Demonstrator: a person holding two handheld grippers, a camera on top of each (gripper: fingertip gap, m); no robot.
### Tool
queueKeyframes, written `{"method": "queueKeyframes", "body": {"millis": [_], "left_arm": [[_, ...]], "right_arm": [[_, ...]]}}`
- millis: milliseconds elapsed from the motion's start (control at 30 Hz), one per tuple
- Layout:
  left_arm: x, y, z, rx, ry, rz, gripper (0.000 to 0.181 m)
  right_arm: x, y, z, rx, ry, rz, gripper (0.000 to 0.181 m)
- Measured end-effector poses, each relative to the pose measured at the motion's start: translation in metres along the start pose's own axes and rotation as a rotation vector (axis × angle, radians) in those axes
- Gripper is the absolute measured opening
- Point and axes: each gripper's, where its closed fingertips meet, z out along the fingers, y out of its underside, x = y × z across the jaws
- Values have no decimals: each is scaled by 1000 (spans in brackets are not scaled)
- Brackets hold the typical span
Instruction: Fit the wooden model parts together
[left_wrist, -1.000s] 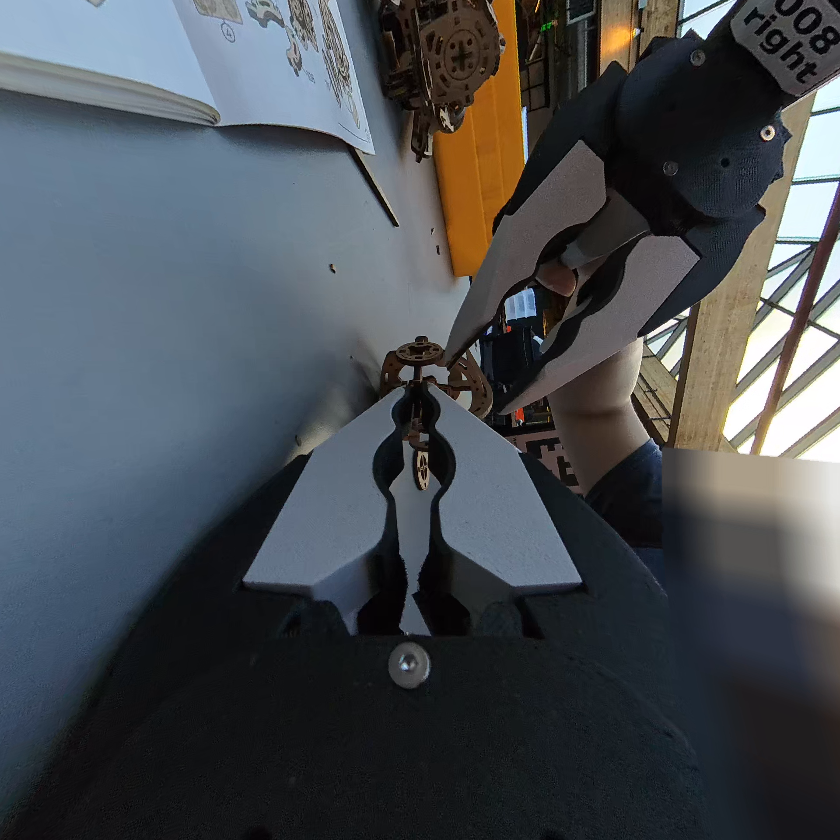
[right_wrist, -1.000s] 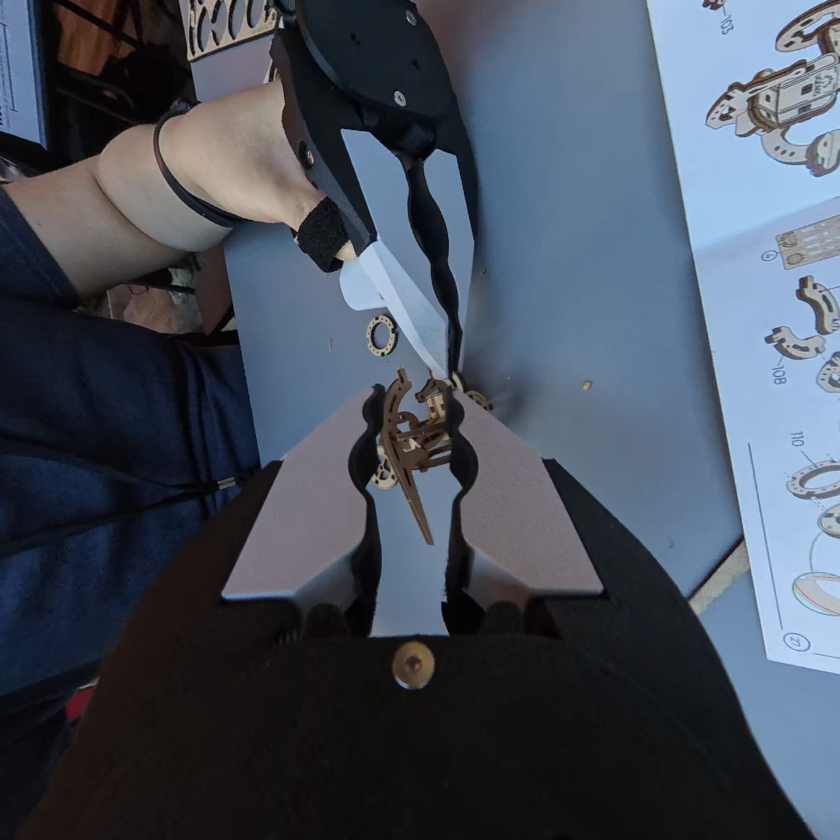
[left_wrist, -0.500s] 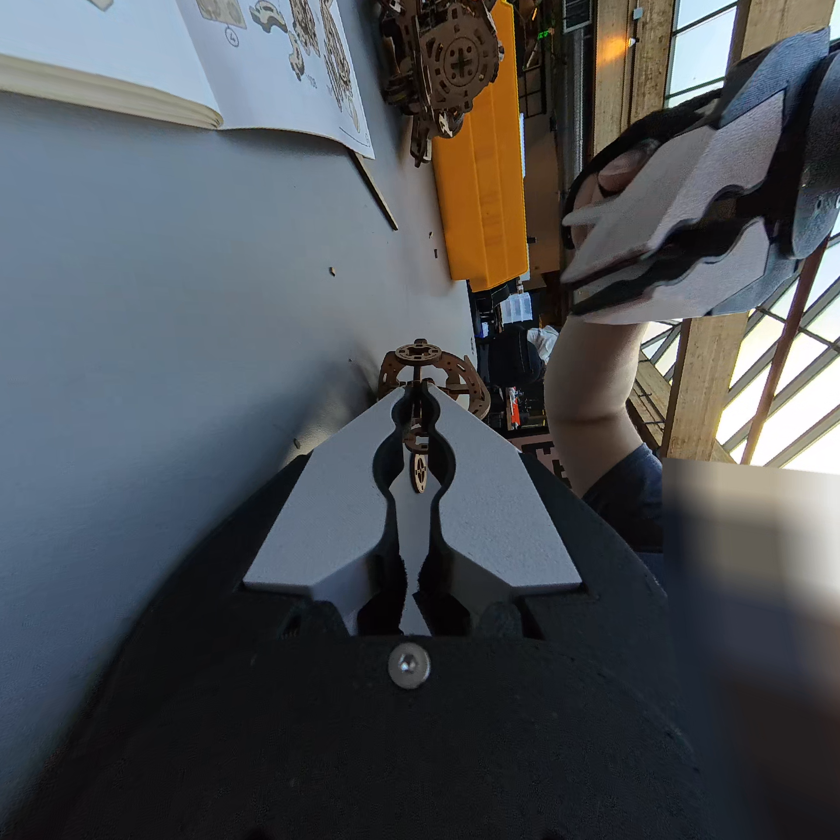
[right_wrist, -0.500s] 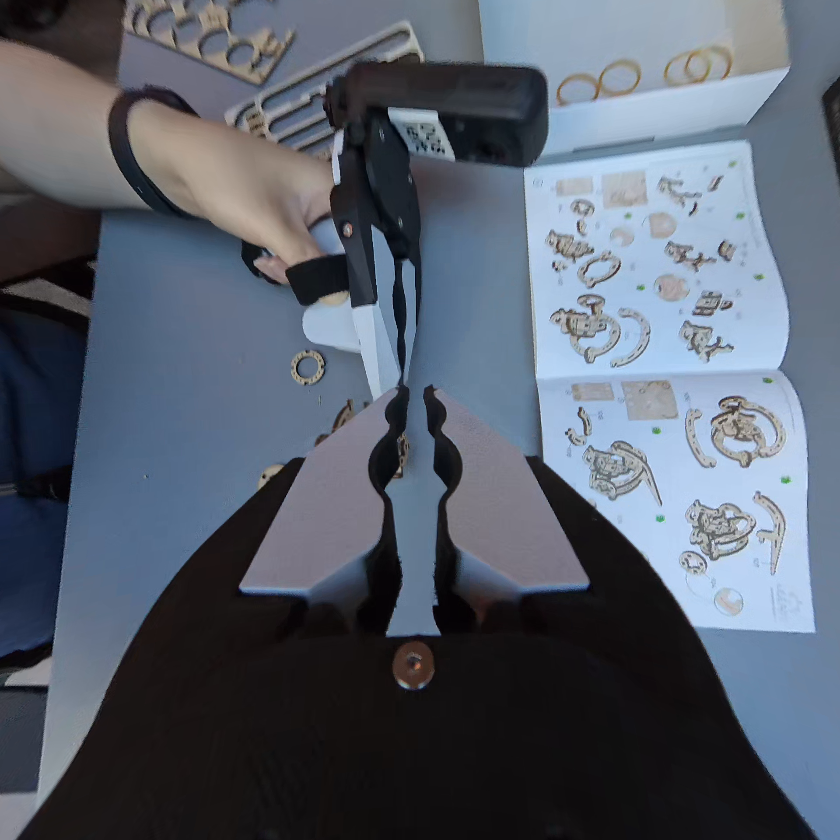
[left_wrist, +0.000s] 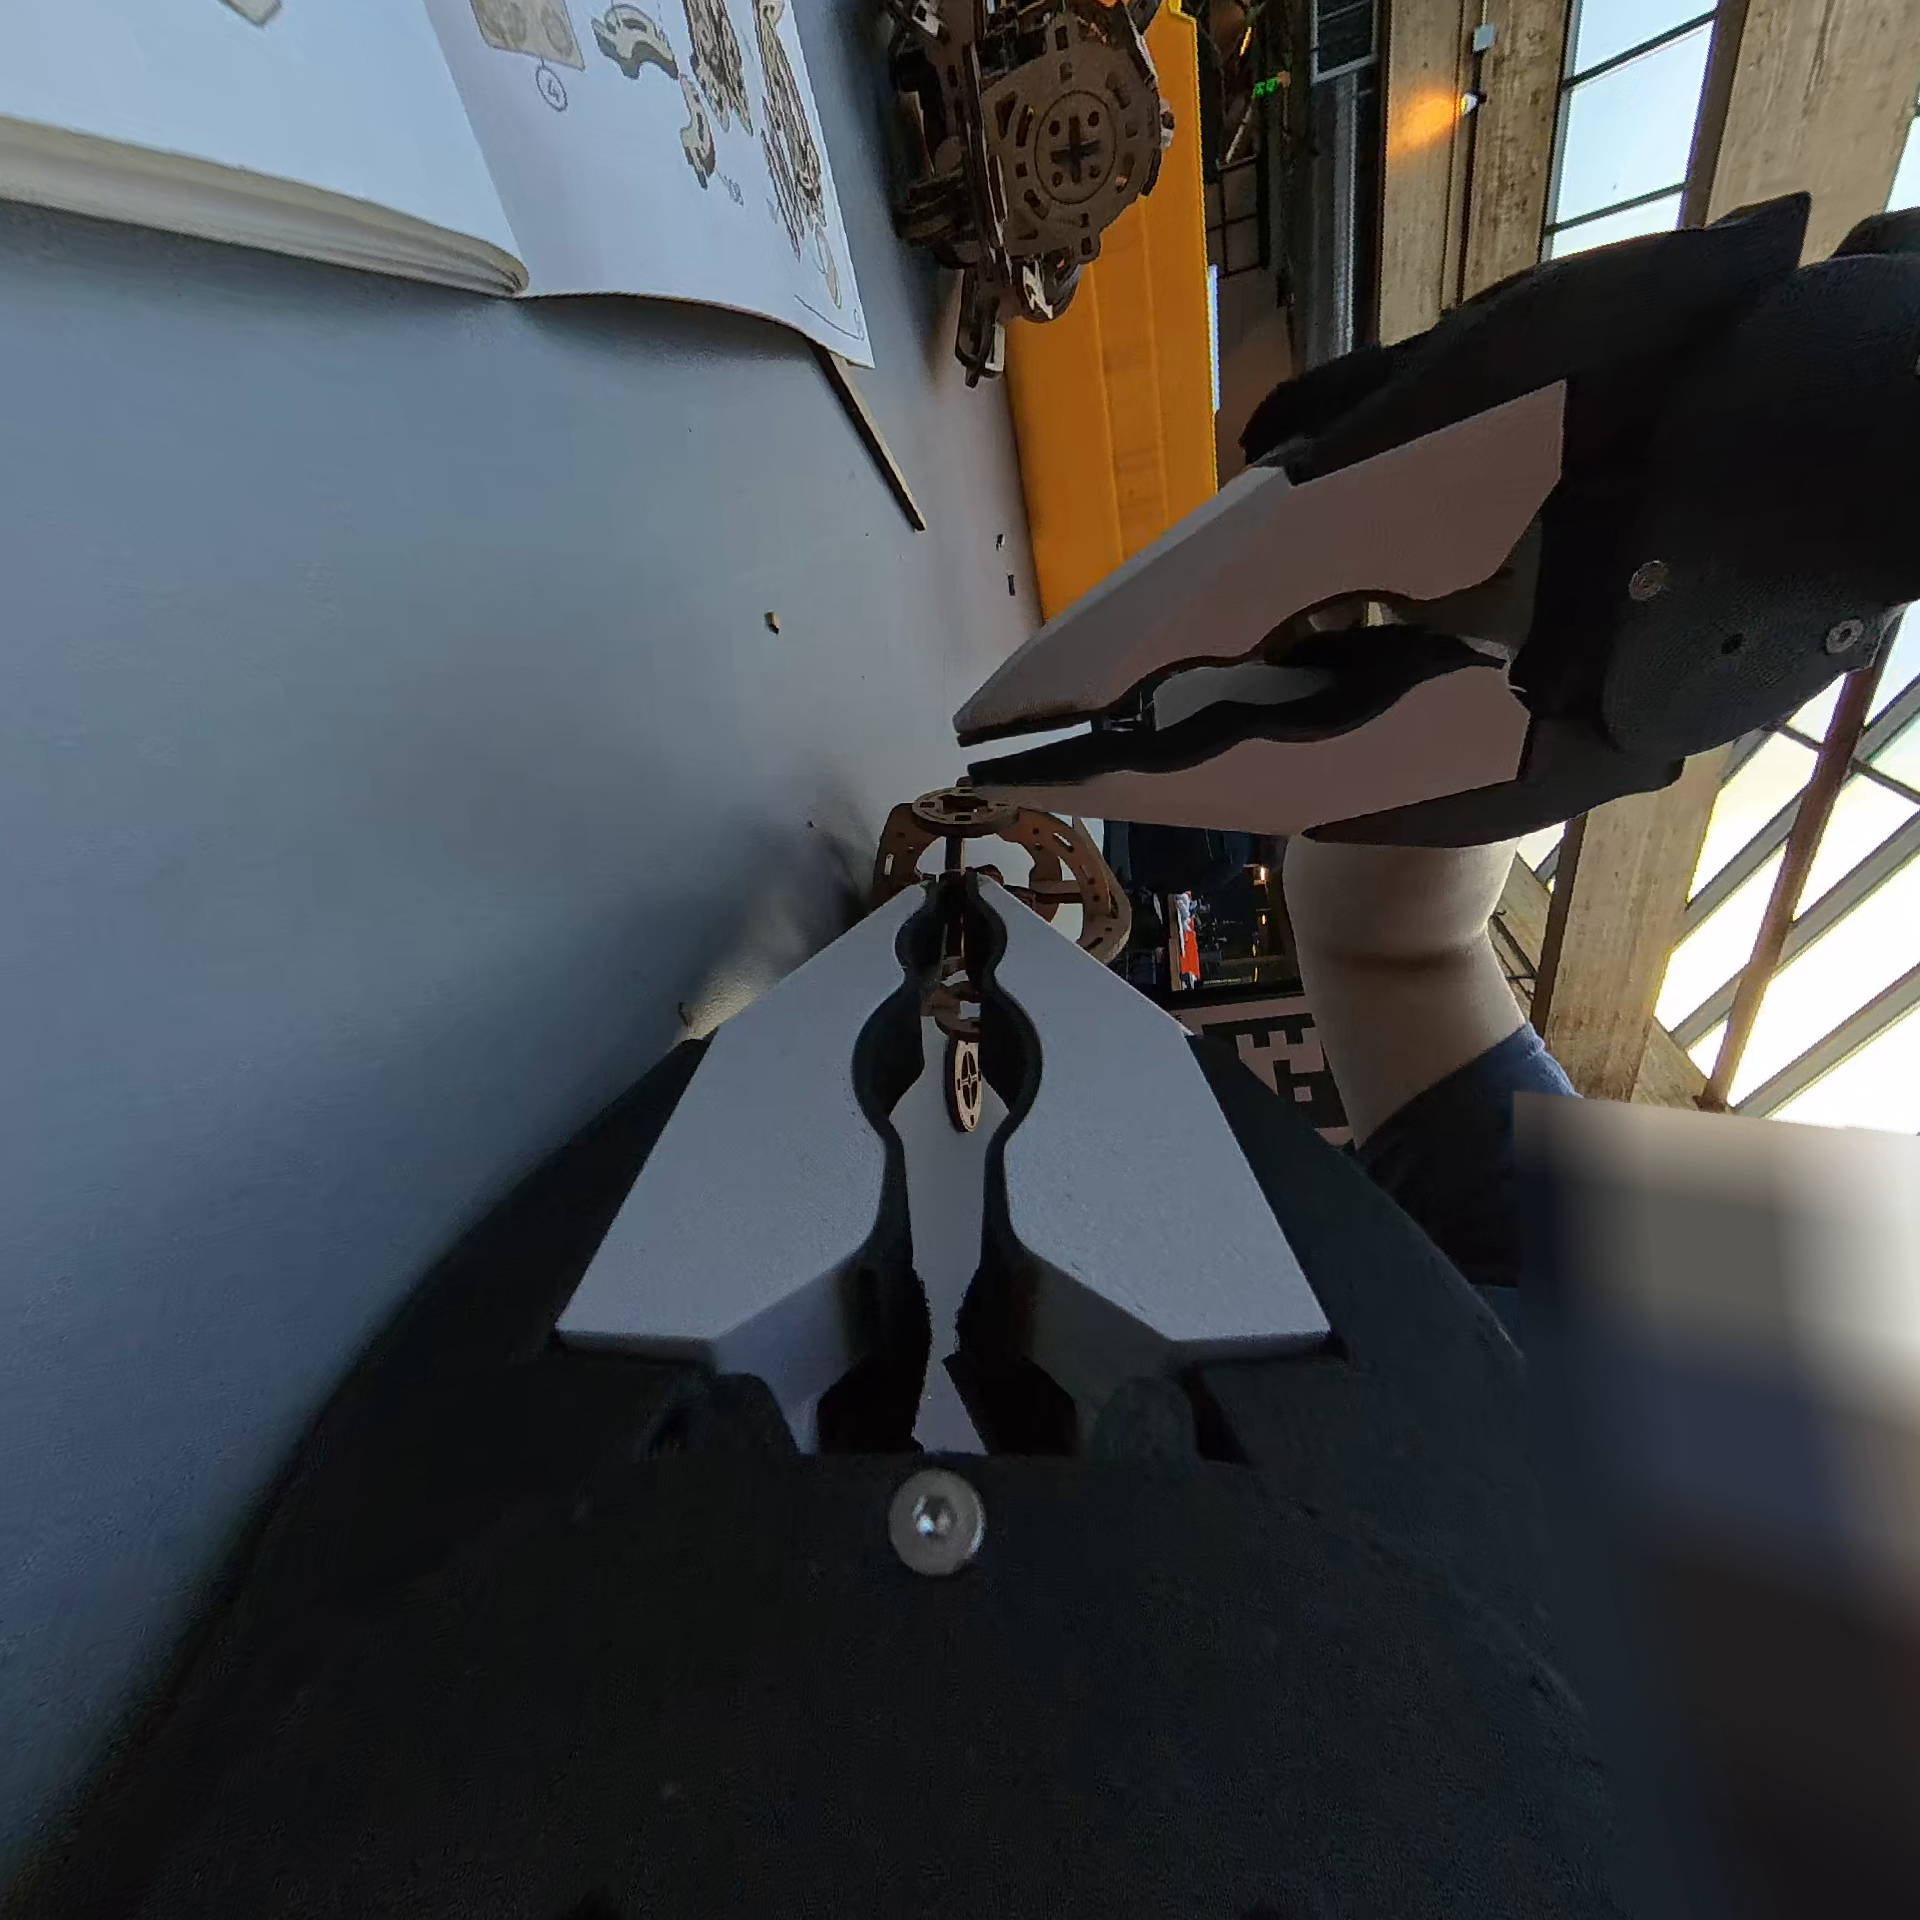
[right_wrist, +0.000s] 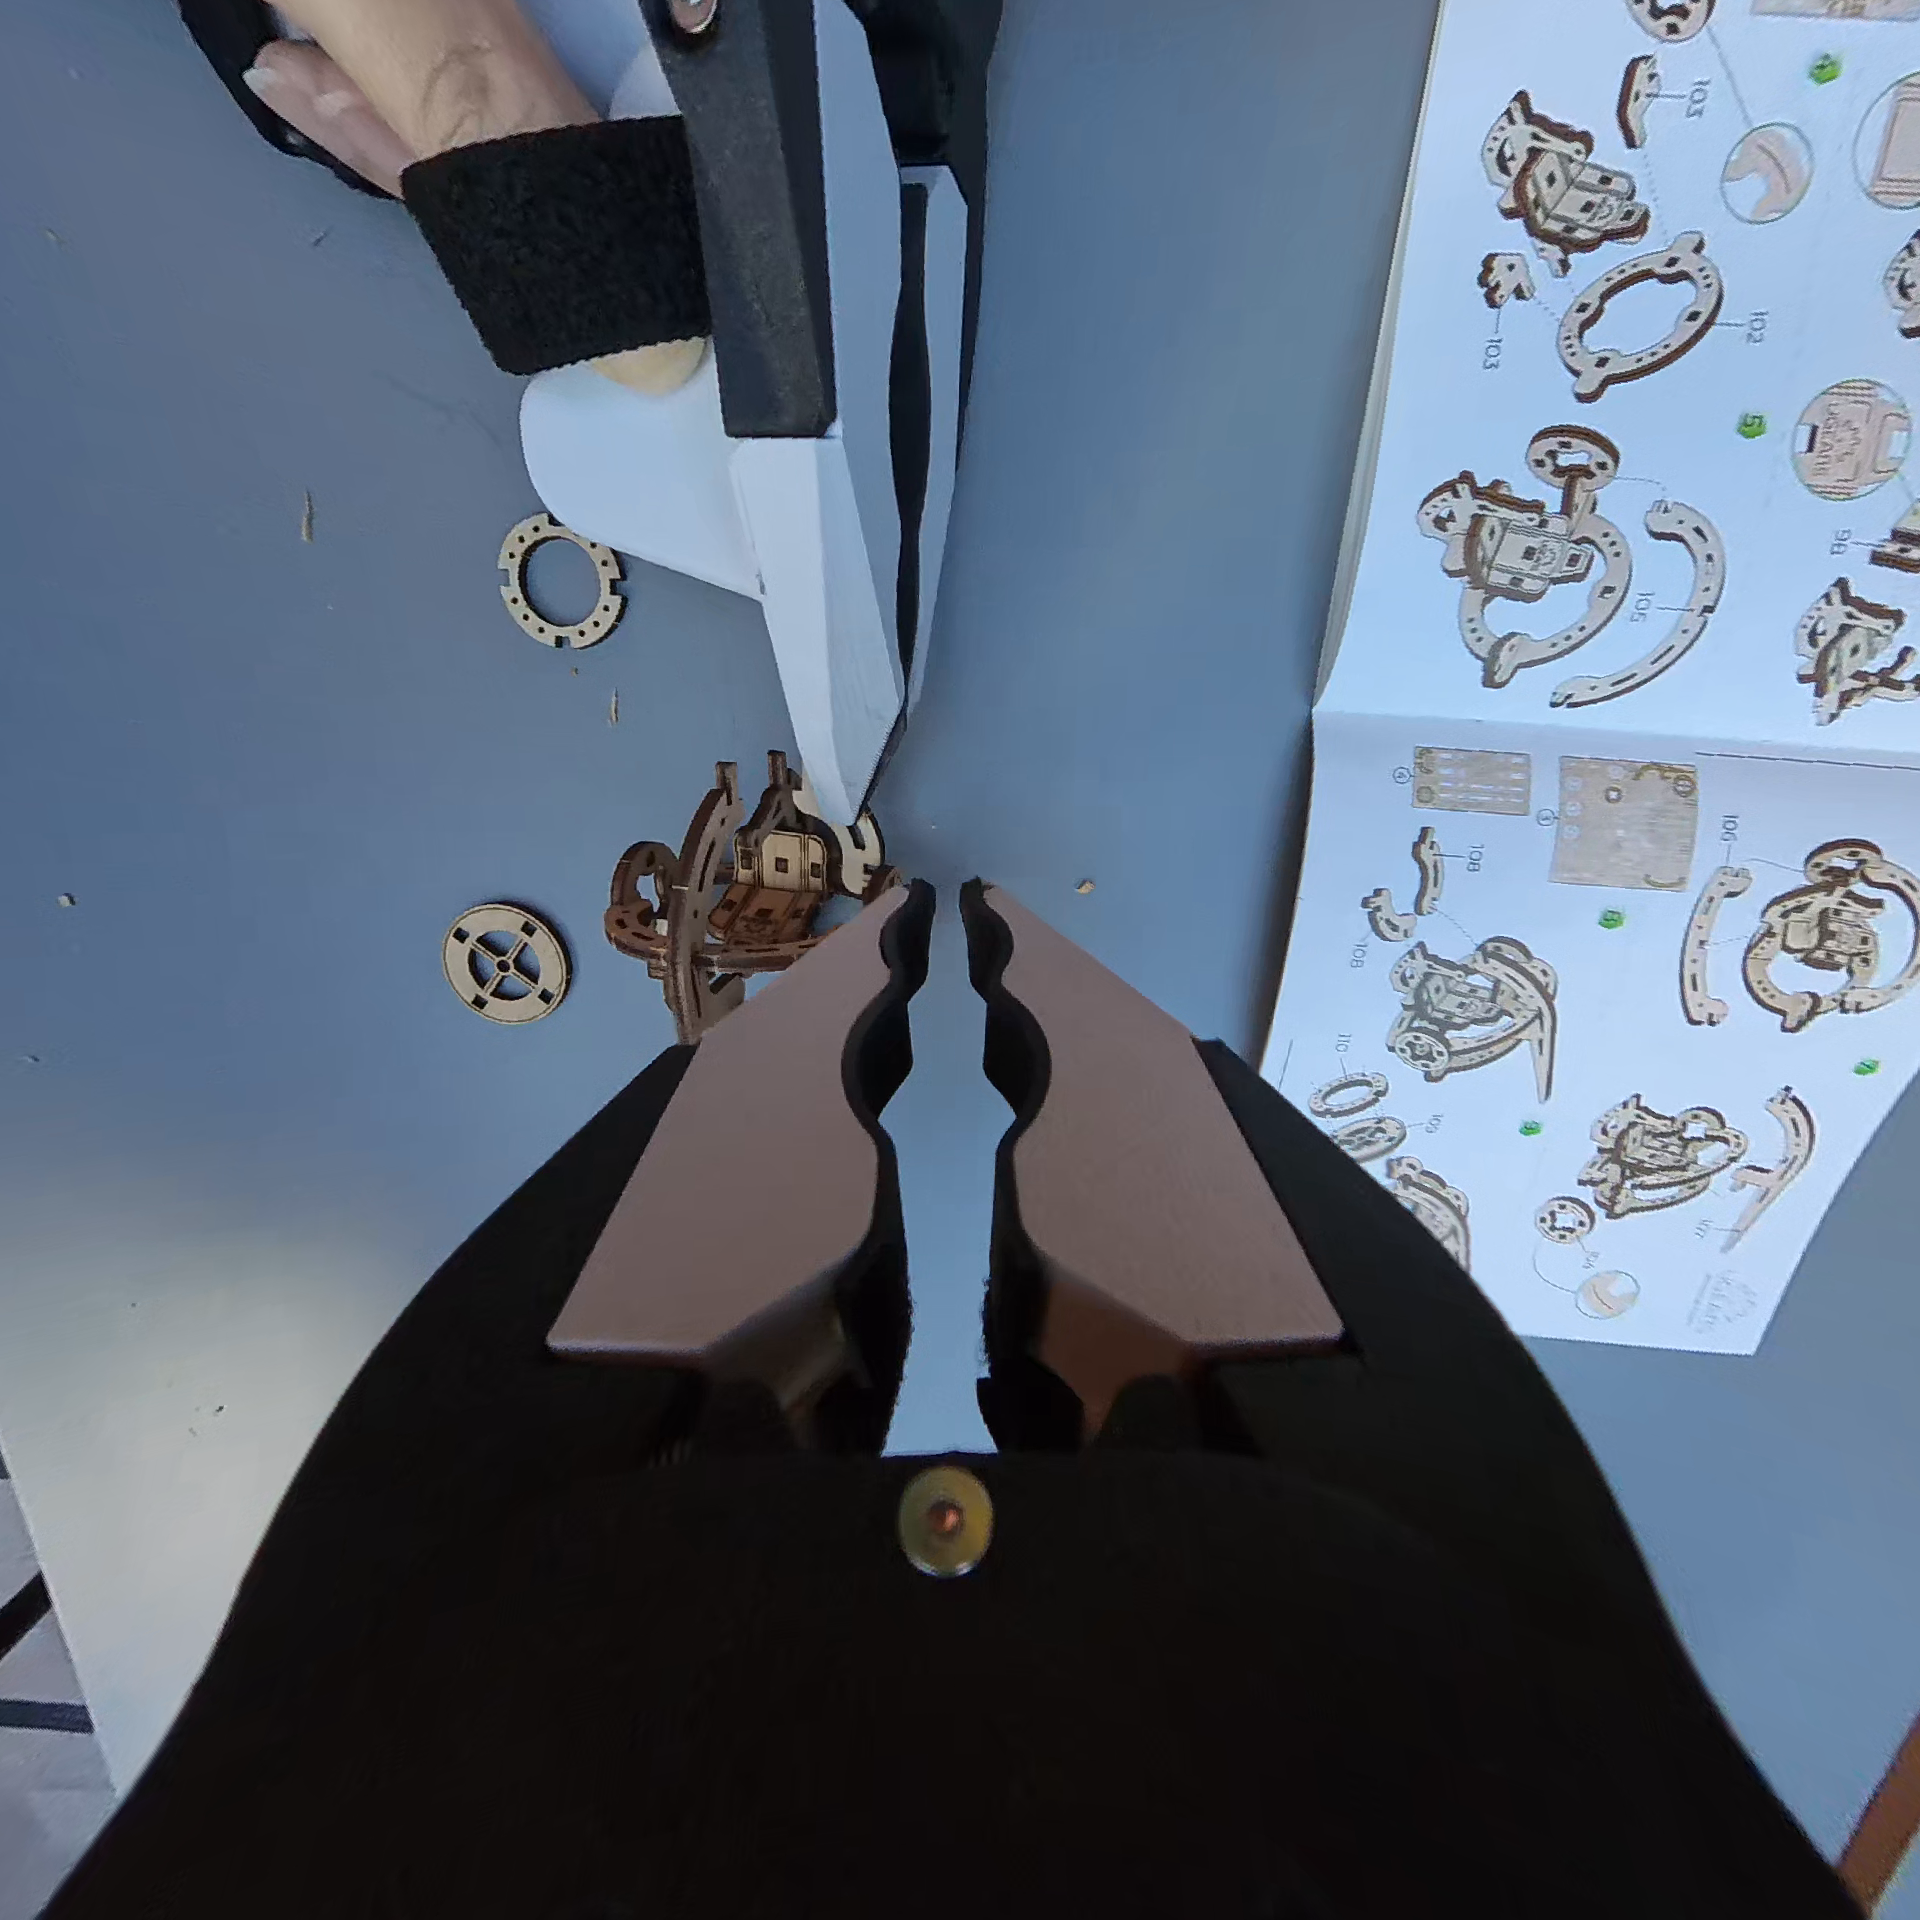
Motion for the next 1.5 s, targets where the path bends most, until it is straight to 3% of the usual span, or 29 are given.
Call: {"method": "queueKeyframes", "body": {"millis": [33,767,1100,1500], "left_arm": [[0,0,0,1,-1,0,1],[1,2,1,-2,1,-15,1],[3,5,2,-8,9,-14,2],[5,13,-2,-13,-4,11,1]], "right_arm": [[-1,-1,0,7,-9,6,5],[-10,1,1,32,-79,30,3],[-11,5,-3,21,-141,236,17],[-32,8,-4,-13,-153,229,7]]}}
